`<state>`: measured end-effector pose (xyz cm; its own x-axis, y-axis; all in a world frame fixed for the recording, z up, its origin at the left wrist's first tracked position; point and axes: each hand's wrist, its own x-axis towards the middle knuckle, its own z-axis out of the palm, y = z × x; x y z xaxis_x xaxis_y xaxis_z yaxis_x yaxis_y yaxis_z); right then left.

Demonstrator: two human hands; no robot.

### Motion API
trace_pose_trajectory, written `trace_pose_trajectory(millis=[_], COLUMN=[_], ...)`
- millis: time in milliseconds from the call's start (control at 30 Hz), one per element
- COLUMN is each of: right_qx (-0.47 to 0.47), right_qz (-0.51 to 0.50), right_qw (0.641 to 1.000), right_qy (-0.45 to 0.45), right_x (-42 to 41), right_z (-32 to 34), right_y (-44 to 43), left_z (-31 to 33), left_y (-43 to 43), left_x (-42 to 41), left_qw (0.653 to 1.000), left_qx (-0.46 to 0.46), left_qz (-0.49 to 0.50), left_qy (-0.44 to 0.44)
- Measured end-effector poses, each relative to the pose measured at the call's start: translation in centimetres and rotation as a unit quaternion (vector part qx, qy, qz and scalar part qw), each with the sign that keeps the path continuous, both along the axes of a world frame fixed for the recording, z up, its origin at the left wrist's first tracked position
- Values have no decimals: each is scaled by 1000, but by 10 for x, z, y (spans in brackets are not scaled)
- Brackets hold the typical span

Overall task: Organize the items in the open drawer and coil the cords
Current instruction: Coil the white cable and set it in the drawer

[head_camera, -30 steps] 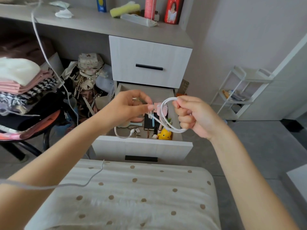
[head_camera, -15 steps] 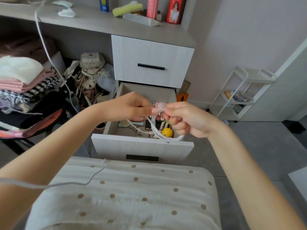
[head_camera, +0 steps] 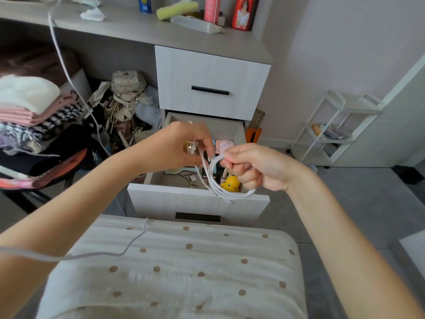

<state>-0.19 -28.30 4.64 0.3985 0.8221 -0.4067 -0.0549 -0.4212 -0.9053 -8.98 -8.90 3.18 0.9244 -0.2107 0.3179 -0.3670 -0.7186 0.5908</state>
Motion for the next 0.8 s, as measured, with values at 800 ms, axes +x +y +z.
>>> trace_pose_trajectory(millis=[800], right_qx=[94], right_qz=[-97], right_qw=[988], right_qy=[72], right_x=[-15], right_z=[-20], right_y=[17], left_z=[-8], left_y=[-38], left_x=[0], left_qw=[936], left_qx=[-254], left_qz=[128], left_qy=[210])
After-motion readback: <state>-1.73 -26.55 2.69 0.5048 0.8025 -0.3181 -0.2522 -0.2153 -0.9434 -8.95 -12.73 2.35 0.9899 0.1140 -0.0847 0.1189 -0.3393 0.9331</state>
